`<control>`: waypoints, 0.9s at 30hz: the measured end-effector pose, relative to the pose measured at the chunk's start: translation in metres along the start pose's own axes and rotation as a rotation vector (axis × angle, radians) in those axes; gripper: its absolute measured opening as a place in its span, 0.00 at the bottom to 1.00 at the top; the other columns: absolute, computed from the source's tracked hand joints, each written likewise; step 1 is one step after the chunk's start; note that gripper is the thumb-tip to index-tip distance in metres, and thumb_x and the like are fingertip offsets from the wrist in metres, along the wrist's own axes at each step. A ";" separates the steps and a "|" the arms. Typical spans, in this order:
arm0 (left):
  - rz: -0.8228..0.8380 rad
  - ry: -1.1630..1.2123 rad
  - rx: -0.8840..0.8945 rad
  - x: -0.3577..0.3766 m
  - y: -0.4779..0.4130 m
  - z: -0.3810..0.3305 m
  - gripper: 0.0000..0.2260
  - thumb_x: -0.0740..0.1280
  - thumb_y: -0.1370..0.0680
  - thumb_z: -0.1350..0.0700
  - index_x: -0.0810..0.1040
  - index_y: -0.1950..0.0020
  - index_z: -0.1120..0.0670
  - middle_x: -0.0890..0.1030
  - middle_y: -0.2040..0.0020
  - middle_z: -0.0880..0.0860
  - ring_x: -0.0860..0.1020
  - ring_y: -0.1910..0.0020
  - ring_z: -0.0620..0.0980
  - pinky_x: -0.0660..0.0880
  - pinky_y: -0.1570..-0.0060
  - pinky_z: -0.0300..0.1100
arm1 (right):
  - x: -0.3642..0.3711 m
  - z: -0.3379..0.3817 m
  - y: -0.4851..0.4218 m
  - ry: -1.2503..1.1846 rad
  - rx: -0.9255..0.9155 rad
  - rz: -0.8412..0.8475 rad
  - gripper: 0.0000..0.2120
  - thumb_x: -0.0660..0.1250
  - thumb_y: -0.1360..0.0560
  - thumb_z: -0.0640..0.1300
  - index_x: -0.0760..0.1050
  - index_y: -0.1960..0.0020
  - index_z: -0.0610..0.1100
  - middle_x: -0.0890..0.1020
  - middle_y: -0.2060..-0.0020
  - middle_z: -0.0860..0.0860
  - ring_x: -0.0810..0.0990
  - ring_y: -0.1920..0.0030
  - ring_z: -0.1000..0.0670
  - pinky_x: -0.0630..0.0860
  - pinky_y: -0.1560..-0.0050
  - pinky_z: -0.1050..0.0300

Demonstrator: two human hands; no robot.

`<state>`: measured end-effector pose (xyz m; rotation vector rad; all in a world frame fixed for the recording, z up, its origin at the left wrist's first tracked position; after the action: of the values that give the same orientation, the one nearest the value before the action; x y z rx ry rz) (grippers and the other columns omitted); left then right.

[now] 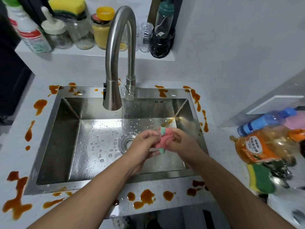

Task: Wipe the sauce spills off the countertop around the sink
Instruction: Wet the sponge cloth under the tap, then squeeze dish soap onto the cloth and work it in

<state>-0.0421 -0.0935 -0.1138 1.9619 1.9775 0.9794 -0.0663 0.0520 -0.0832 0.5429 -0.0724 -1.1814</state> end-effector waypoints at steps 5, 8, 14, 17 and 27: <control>0.032 -0.074 0.025 0.016 0.008 -0.004 0.08 0.70 0.20 0.55 0.82 0.45 0.57 0.87 0.52 0.57 0.85 0.58 0.49 0.82 0.57 0.44 | -0.009 0.007 0.019 0.196 -0.131 -0.095 0.22 0.68 0.20 0.34 0.74 0.30 0.50 0.81 0.39 0.52 0.82 0.42 0.56 0.81 0.41 0.61; 0.019 -0.092 0.075 0.026 0.010 -0.014 0.07 0.67 0.18 0.56 0.83 0.50 0.57 0.86 0.53 0.58 0.84 0.57 0.51 0.82 0.57 0.44 | -0.022 0.002 0.030 -0.021 -0.038 -0.145 0.18 0.70 0.20 0.40 0.73 0.32 0.49 0.82 0.41 0.51 0.84 0.42 0.53 0.83 0.42 0.54; 0.078 -0.176 0.176 0.060 0.007 -0.030 0.11 0.63 0.16 0.55 0.81 0.42 0.59 0.85 0.50 0.59 0.85 0.51 0.54 0.82 0.54 0.49 | -0.060 0.001 0.044 -0.010 -0.015 -0.277 0.07 0.69 0.20 0.43 0.81 0.47 0.40 0.86 0.53 0.42 0.86 0.50 0.42 0.85 0.49 0.49; 0.035 -0.260 0.219 0.080 0.003 -0.033 0.17 0.62 0.17 0.48 0.81 0.48 0.62 0.85 0.52 0.60 0.82 0.52 0.57 0.77 0.44 0.53 | -0.085 -0.001 0.050 -0.104 -0.018 -0.325 0.05 0.65 0.19 0.38 0.78 0.46 0.38 0.85 0.51 0.40 0.87 0.52 0.46 0.85 0.52 0.51; 0.178 -0.086 0.058 0.160 -0.004 -0.014 0.20 0.73 0.24 0.49 0.79 0.39 0.63 0.85 0.46 0.62 0.85 0.47 0.60 0.82 0.46 0.54 | -0.154 -0.029 0.074 -0.282 0.003 -0.328 0.10 0.72 0.22 0.36 0.75 0.44 0.33 0.85 0.49 0.37 0.87 0.48 0.41 0.84 0.44 0.42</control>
<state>-0.0703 0.0536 -0.0550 2.2038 1.8315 0.8680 -0.0538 0.2200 -0.0410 0.3954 -0.2334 -1.5737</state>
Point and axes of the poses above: each hand's wrist, its own y-axis away from the middle knuckle, its own x-axis out of the palm, z = x × y, the point moved 6 cm from there along -y, towards the middle knuckle
